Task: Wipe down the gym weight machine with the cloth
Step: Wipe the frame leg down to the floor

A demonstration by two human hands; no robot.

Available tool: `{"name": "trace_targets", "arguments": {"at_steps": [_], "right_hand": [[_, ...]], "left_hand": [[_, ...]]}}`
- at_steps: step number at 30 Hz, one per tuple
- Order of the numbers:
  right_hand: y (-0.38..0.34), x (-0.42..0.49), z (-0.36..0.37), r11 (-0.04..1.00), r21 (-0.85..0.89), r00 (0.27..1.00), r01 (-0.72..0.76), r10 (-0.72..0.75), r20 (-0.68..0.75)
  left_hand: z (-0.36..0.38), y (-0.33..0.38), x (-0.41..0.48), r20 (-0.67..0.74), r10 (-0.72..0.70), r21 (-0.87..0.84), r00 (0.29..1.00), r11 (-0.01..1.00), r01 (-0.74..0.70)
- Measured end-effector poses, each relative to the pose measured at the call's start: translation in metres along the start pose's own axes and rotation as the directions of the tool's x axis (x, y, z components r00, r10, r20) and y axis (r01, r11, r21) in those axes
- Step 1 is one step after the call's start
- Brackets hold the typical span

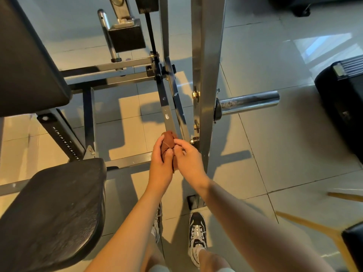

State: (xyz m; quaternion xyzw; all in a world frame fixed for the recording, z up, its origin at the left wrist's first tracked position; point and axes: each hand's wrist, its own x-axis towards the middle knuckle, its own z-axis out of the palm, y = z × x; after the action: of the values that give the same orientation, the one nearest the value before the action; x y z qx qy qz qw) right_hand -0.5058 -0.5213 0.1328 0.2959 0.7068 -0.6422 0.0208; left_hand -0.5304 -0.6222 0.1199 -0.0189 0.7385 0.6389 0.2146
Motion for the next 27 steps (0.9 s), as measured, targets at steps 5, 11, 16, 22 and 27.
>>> {"name": "trace_targets", "arguments": {"at_steps": [5,11,16,22,27], "right_hand": [[0.002,0.039,0.016,0.967,-0.242,0.995,0.078,-0.091,-0.041],[0.027,0.093,0.036,0.981,-0.192,0.978,-0.032,-0.009,-0.208],[0.039,0.116,0.049,0.969,-0.243,0.974,-0.044,-0.012,-0.225],[0.041,0.119,0.053,0.957,-0.277,0.963,-0.087,0.009,-0.268],[0.034,0.112,0.045,0.985,-0.056,0.960,-0.166,0.148,-0.239]], "left_hand": [[-0.032,-0.013,0.055,-0.124,0.135,0.335,0.983,0.938,-0.087],[-0.020,-0.058,0.072,0.344,0.081,0.492,0.936,0.833,-0.253],[-0.020,-0.070,0.119,0.305,0.094,0.393,0.948,0.894,-0.215],[-0.018,-0.059,0.146,0.188,0.042,0.368,0.981,0.923,-0.110],[-0.024,-0.054,0.091,0.277,-0.041,-0.055,0.960,0.997,0.059]]}}
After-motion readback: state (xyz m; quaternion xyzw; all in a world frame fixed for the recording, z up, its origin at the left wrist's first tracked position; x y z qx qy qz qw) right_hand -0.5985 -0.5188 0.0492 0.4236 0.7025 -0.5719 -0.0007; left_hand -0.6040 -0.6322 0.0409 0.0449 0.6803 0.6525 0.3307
